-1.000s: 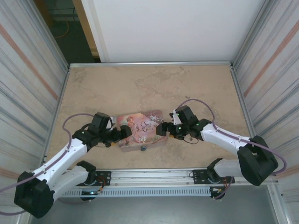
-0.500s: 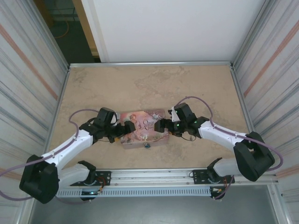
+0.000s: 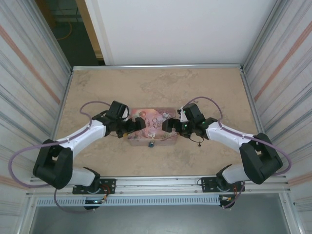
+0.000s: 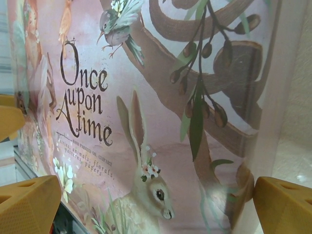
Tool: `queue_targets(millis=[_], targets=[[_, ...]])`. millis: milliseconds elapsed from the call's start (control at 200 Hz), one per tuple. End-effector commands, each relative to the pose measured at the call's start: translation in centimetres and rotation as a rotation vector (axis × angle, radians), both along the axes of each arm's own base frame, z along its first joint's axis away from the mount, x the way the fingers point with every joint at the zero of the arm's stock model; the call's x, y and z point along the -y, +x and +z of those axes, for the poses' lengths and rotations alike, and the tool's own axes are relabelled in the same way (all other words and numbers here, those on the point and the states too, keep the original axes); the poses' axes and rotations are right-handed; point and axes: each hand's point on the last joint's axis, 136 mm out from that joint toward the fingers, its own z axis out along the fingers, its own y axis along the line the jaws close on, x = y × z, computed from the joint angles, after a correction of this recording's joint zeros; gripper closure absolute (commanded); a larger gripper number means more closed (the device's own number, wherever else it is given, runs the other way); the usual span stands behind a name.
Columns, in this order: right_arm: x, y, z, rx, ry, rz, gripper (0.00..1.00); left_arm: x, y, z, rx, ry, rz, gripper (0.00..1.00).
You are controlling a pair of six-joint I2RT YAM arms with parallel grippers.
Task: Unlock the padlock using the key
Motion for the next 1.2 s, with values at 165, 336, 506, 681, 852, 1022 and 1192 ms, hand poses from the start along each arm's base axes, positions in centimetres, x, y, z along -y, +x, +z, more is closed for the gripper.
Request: queue_targets(millis=[165,336,506,681,852,1022,1192], targets=[[-1.6,3.8,2.8,0.094,0.097,-0.028,0.01,3.8,5.3,3.9,0.159,-0.112,-0.093,0.01],[-1.2,5.8,3.3,0.124,0.109,-0.061,0.01,4.5,7.2,3.6,0.169,-0.118,-0.097,0.01],[-1.2,6.7,3.2,0.12,0.11,-0.065,0.01,5.4,9.4,3.6,0.181,-0.118,-0.112,0.01],[-1.0,7.0,2.9,0.116,0.101,-0.076,0.01,6.0,11.2,3.4,0.186,-0.118,-0.117,0.01],[-0.4,7.3,2.6,0.108,0.09,-0.09,0.01,6.0,12.5,3.0,0.182,-0.115,-0.113,0.01],[0.3,7.5,2.5,0.111,0.072,-0.107,0.01,5.6,13.1,3.0,0.183,-0.116,-0.101,0.01],[1.6,7.6,2.8,0.135,0.011,-0.138,0.01,4.9,13.3,3.7,0.2,-0.108,-0.089,0.01]])
